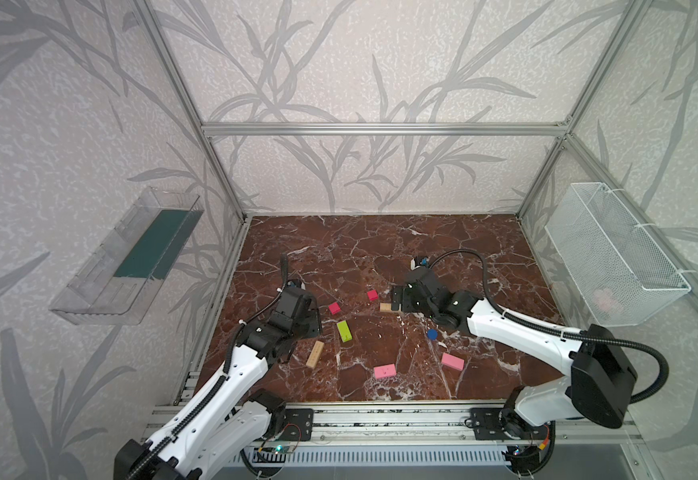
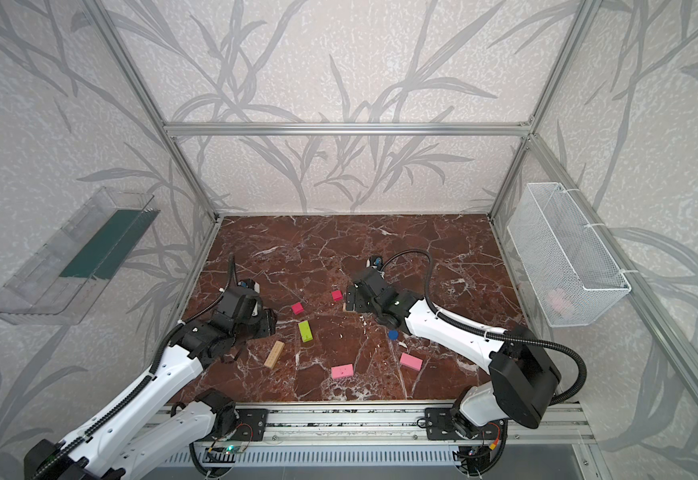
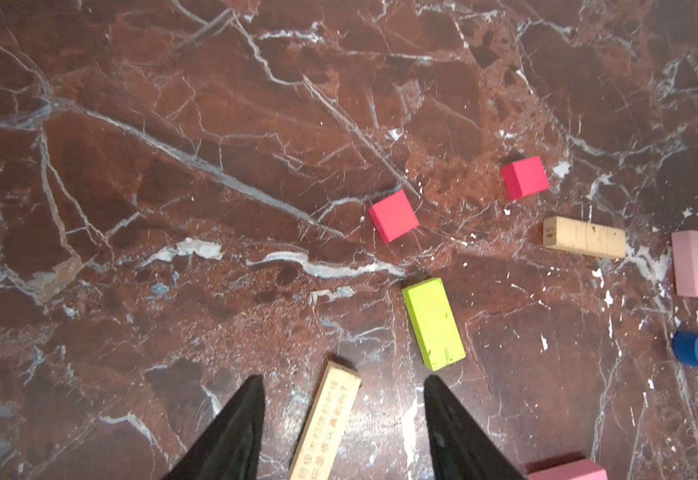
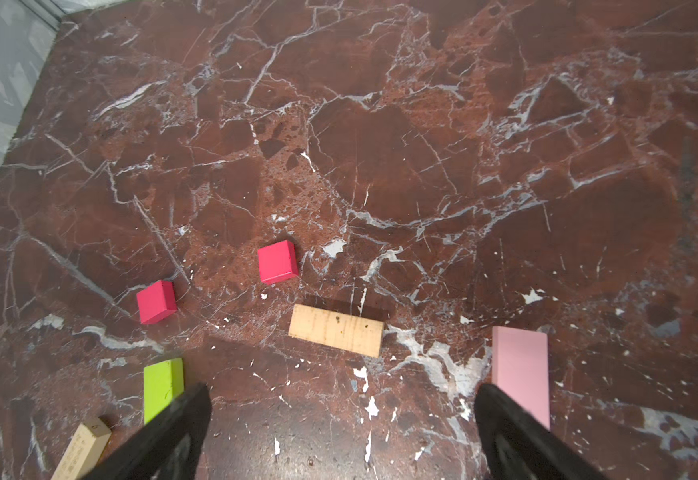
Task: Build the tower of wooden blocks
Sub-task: 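Grasp the numbered wood bar with the left gripper while the right arm withdraws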
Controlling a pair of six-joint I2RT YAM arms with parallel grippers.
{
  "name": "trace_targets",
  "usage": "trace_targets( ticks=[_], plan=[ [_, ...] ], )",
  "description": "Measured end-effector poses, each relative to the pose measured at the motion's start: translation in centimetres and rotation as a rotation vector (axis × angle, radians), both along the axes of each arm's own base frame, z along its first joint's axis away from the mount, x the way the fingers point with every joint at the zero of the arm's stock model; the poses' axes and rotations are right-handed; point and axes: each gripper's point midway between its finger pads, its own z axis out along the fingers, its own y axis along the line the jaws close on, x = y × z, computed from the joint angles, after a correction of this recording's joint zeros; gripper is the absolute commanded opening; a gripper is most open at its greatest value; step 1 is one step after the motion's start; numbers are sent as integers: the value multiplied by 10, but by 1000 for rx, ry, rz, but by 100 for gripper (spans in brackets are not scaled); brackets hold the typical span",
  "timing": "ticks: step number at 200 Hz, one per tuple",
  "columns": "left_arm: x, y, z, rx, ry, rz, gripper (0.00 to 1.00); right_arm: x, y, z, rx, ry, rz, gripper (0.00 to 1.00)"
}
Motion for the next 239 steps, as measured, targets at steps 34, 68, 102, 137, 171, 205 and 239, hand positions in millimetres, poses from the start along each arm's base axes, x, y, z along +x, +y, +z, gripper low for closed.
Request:
trace_targets(
  ticks=[34, 68, 102, 137, 171, 205, 239],
  plan=[
    [-13, -8, -16, 14, 92, -23, 58, -2, -5, -8, 34, 14, 18, 99],
    [-23, -13, -40, 50, 209, -32, 55, -5, -7, -7, 70, 16, 38, 99],
    [-36, -11, -64, 68, 291, -12, 56, -4, -2, 1, 114, 0, 59, 99],
    [-43, -9, -81, 78, 337, 3, 57, -4, 2, 5, 141, -4, 76, 99],
    [-44, -11, -97, 77, 363, 4, 57, -3, 5, 6, 158, -3, 86, 99],
    [-41, -14, -109, 83, 391, 1, 49, -5, 5, 4, 163, 5, 94, 99],
    [-38, -16, -111, 81, 380, 0, 30, -4, 5, 4, 167, 4, 92, 99]
  ],
)
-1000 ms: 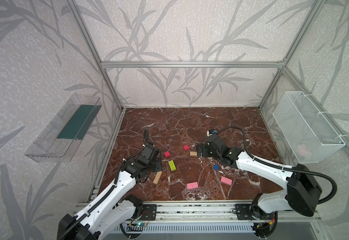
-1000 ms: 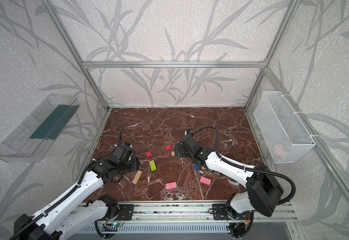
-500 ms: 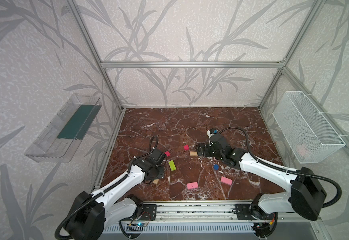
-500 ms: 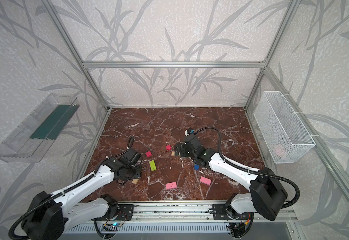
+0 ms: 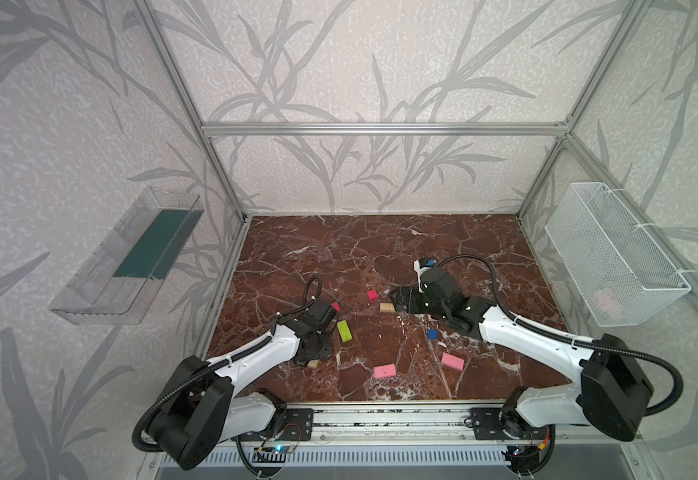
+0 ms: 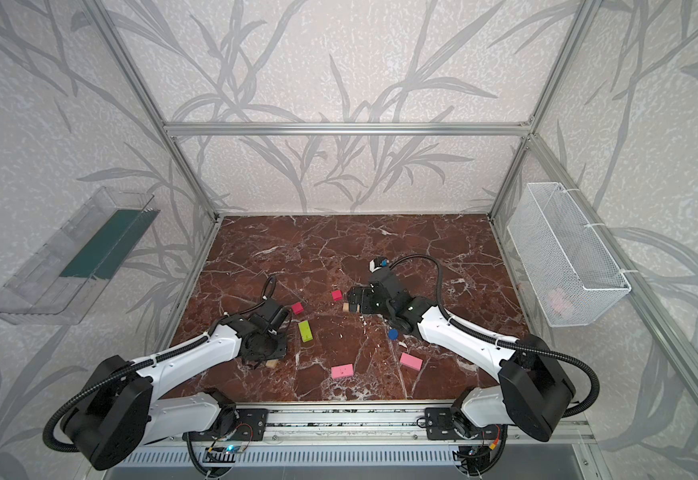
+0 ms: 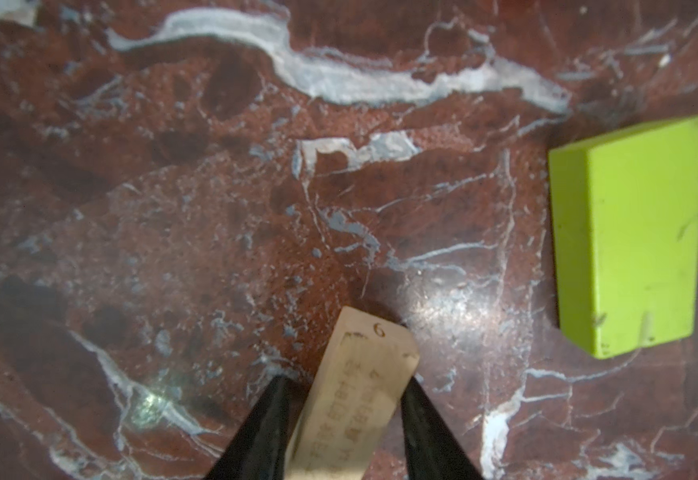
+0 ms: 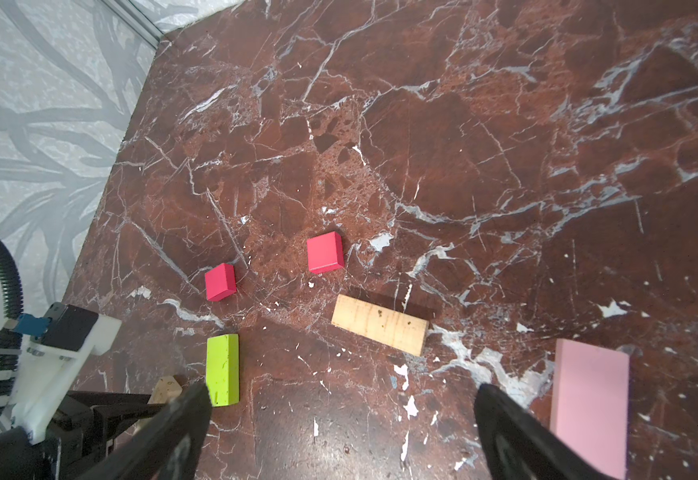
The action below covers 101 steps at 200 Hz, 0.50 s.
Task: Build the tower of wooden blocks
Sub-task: 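Grasp the numbered wood bar with the left gripper while the right arm withdraws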
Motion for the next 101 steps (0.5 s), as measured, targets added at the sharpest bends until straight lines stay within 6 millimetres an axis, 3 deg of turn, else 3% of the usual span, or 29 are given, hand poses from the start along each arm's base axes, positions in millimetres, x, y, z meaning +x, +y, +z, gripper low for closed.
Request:
trace_targets(
  ticks=[44, 76, 101],
  plan=[
    [3, -4, 5, -29, -27, 1, 0, 0, 0, -1, 8, 1, 3, 99],
    [3, -4, 23, -55, -74, -2, 0, 1, -1, -2, 14, 5, 5, 99],
    [11, -13, 57, -100, -153, -32, 0, 2, -7, -8, 10, 18, -6, 99]
  ],
)
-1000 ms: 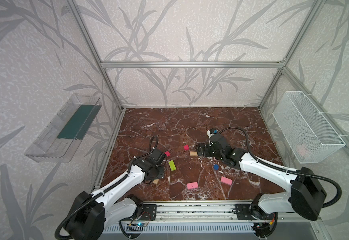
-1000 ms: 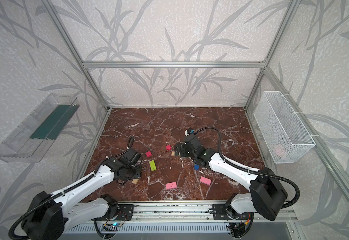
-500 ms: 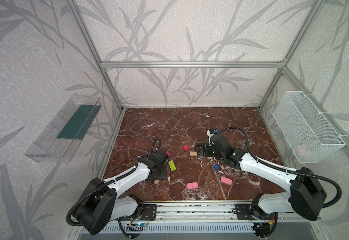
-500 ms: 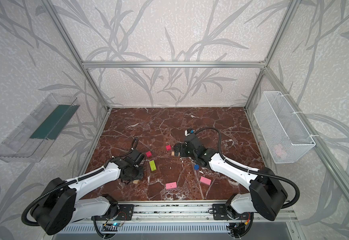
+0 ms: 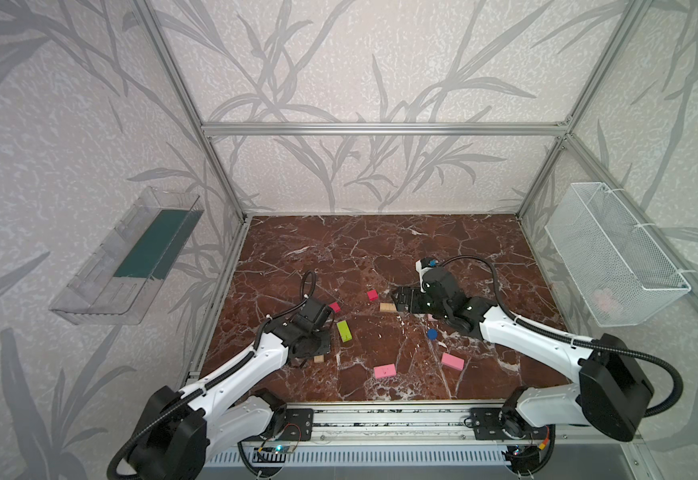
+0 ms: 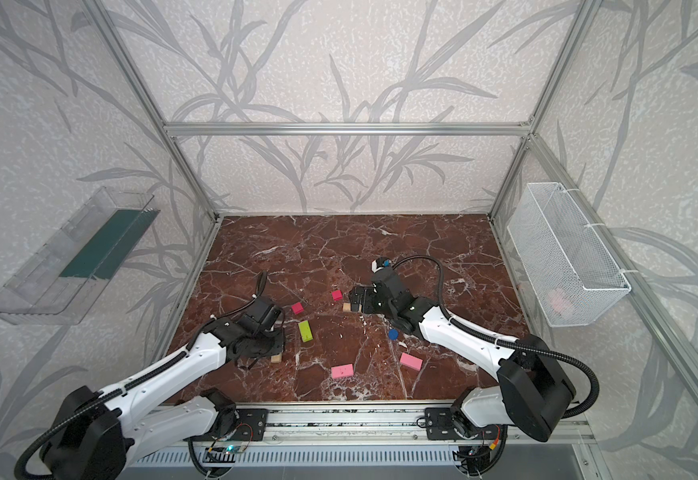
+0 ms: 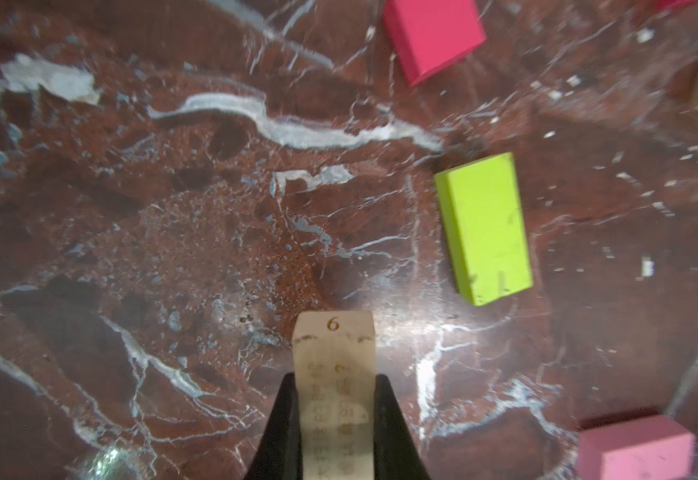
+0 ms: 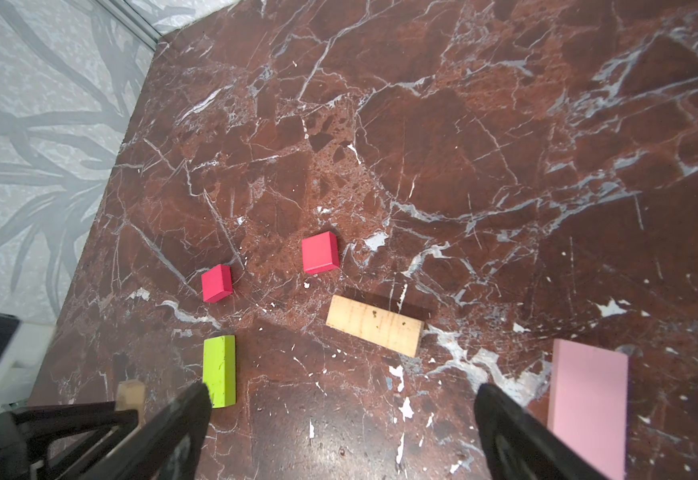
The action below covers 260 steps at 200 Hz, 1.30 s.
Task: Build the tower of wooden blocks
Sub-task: 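Grasp the numbered wood bar with the left gripper while the right arm withdraws, then carry the numbered wood bar with the left gripper toward the placed bar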
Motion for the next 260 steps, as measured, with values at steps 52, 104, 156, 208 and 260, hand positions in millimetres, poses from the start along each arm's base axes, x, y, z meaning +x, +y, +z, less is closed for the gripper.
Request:
trace_targets(
  ticks=[52, 104, 156, 208, 260],
  plan=[
    [22, -42, 65, -99, -142, -166, 0, 1, -23, 8, 23, -11, -41, 99],
    [26, -97, 58, -46, -92, -441, 0, -5, -50, 37, 54, -83, -75, 99],
    [33, -140, 35, -12, -69, -649, 0, -25, -76, 77, 90, -172, -104, 99],
    [32, -182, 6, 11, -63, -854, 0, -49, -108, 115, 119, -280, -169, 99],
    [31, -207, -21, 21, -34, -965, 0, -62, -128, 121, 99, -302, -219, 99]
  ],
)
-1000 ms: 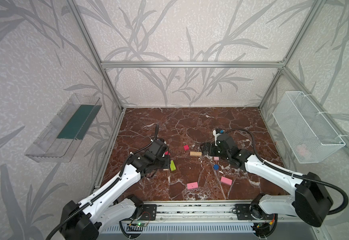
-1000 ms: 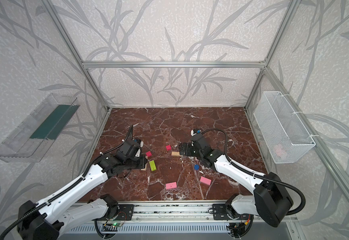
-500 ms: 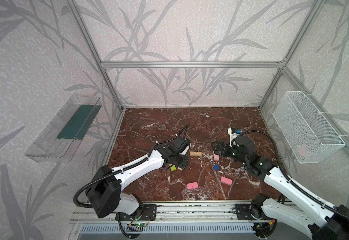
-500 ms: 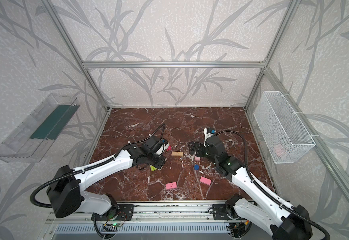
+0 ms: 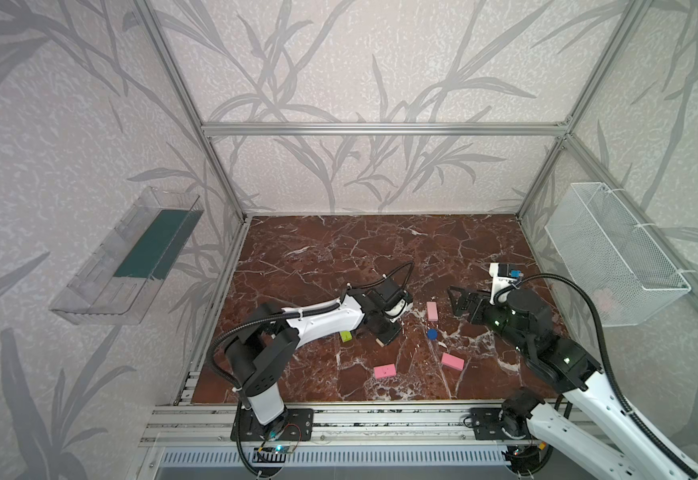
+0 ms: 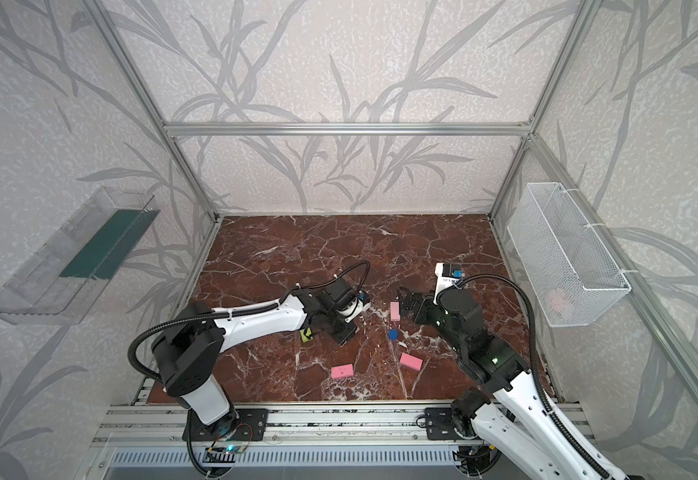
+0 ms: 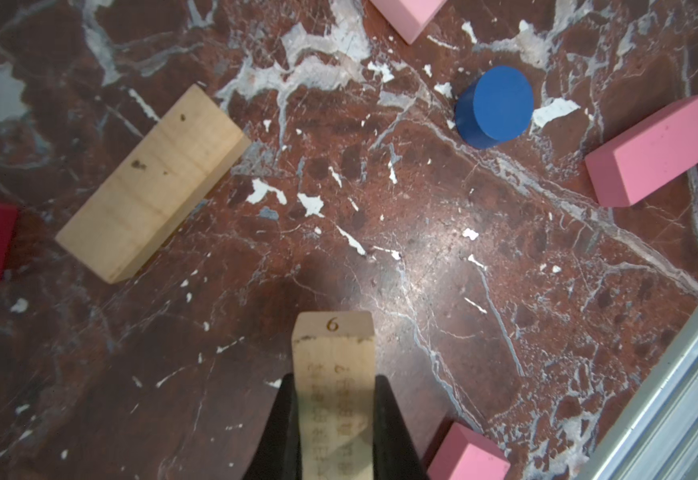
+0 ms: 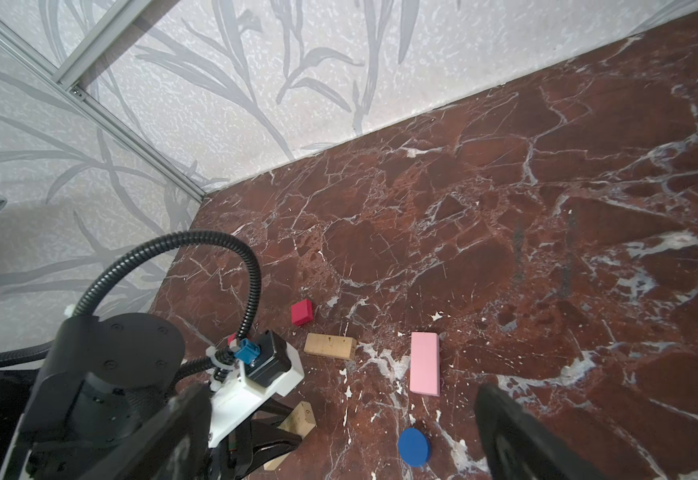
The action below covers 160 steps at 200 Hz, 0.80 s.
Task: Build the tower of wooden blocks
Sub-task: 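Carry the numbered wood bar with the left gripper toward the placed bar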
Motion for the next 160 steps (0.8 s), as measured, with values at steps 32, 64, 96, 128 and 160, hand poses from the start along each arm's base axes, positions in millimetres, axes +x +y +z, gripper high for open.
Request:
trace_targets(
  ticks=[32, 64, 96, 128, 160],
  plan=[
    [5, -14, -12, 19, 2, -46, 1, -4, -8, 4, -2, -15, -24, 99],
    [3, -22, -20, 35, -3, -98, 10, -6, -10, 3, -6, -11, -29, 99],
    [4, -27, -23, 48, -9, -137, 18, -6, -11, 1, -10, -7, -30, 99],
    [7, -30, -27, 74, -23, -170, 37, -6, -11, 1, -10, -6, -31, 99],
    [8, -29, -29, 87, -29, -189, 54, -6, -11, 1, -10, -6, -32, 99]
  ],
)
